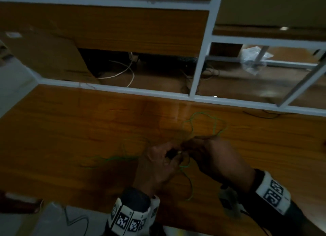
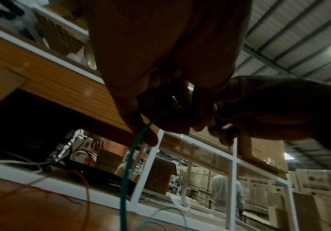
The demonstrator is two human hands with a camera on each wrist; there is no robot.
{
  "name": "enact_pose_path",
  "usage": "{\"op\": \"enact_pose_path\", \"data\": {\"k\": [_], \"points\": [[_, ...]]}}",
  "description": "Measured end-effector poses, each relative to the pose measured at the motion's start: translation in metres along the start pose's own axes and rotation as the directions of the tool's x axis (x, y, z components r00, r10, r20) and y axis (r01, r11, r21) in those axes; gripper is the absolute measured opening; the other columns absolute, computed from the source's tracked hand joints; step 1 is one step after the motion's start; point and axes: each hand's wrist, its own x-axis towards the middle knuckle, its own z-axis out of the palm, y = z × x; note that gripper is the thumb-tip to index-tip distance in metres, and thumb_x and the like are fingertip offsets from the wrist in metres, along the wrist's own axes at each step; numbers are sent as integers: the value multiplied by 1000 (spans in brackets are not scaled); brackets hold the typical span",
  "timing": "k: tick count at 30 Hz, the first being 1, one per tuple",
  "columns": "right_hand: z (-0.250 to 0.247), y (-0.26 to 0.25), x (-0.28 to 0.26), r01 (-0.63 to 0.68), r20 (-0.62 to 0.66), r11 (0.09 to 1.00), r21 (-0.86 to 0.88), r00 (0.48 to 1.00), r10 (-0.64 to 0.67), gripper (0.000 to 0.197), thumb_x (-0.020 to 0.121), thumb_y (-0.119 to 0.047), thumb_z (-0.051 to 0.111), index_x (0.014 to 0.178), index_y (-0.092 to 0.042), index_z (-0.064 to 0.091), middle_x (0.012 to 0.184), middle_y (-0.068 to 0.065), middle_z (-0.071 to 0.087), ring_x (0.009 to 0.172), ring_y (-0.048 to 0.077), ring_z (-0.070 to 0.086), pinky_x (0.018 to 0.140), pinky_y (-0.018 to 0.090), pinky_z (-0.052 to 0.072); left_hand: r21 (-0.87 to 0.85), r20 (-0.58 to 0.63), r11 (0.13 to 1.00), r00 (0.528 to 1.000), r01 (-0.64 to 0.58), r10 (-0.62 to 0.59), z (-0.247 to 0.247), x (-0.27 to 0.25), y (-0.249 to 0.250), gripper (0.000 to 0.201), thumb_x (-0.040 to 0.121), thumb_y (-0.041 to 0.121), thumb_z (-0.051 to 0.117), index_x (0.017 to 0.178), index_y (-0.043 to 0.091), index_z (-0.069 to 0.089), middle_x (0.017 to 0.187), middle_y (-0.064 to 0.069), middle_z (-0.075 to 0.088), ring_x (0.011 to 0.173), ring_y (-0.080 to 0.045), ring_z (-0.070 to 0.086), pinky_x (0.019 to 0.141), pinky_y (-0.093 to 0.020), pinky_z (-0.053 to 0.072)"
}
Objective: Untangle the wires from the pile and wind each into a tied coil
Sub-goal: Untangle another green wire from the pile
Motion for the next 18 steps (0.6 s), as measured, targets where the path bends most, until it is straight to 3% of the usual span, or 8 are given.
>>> {"op": "enact_pose_path", "data": {"k": [2, 4, 6, 9, 12, 14, 16, 18], "points": [[-24, 16, -17, -26, -69, 999, 29, 997, 28, 32, 90, -8, 66, 113, -30, 74, 106, -11, 75, 89, 11, 72, 67, 39, 61, -146, 70, 983, 993, 108, -99, 11, 4, 4, 19, 81, 42, 77, 92, 46, 63, 85, 25, 68, 83, 7, 65, 67, -18, 56], [-56, 32, -41, -114, -219, 983, 143, 965, 144, 37, 90, 4, 67, 109, -27, 75, 107, -14, 75, 91, 2, 72, 72, 26, 61, -309, 146, 920, 968, 239, -202, 19, 6, 1, 21, 76, 42, 77, 93, 35, 68, 81, 19, 71, 78, 1, 67, 67, -23, 56], [-89, 46, -69, -218, -409, 952, 216, 865, 290, 22, 93, -11, 64, 104, -27, 74, 106, -14, 74, 93, -2, 71, 75, 18, 58, -374, 216, 866, 939, 332, -267, 21, 4, -9, 28, 74, 43, 73, 95, 25, 71, 74, 14, 71, 73, -5, 66, 65, -20, 52], [-117, 76, -111, -406, -560, 906, 118, 726, 399, 13, 95, -20, 62, 103, -25, 72, 102, -9, 73, 85, 1, 68, 66, 26, 57, -396, 238, 848, 931, 353, -276, 20, 6, -16, 36, 76, 52, 77, 92, 20, 76, 66, 8, 67, 64, -7, 63, 63, -23, 50], [-107, 111, -145, -552, -367, 833, 38, 768, 525, 30, 93, -13, 69, 101, -42, 68, 106, -11, 72, 87, 9, 69, 66, 27, 55, -385, 198, 866, 945, 321, -262, 25, 13, 1, 15, 86, 25, 74, 92, 12, 75, 72, 8, 71, 67, 0, 66, 65, -18, 51], [-92, 118, -157, -579, -217, 806, -125, 808, 547, 28, 92, -40, 65, 116, -52, 58, 123, -11, 67, 110, 18, 65, 82, 34, 56, -269, 177, 929, 962, 252, -210, 32, 21, 13, 7, 88, 25, 72, 94, 26, 75, 86, 16, 74, 81, 9, 65, 66, -11, 49], [-78, 113, -159, -543, -157, 814, -206, 839, 520, 50, 89, -59, 55, 136, -42, 54, 138, -10, 58, 128, 20, 52, 94, 43, 54, -78, 185, 994, 981, 78, -62, 43, 30, 28, 4, 89, 33, 72, 90, 36, 73, 88, 26, 71, 85, 16, 60, 65, -6, 46], [-69, 93, -144, -459, -143, 882, -109, 885, 443, 62, 90, -62, 59, 144, -31, 54, 138, -11, 57, 130, 14, 47, 98, 37, 49, 50, 187, 976, 962, -212, 200, 61, 41, 43, 7, 89, 32, 70, 90, 27, 75, 85, 19, 71, 83, 19, 57, 65, -1, 41]]}}
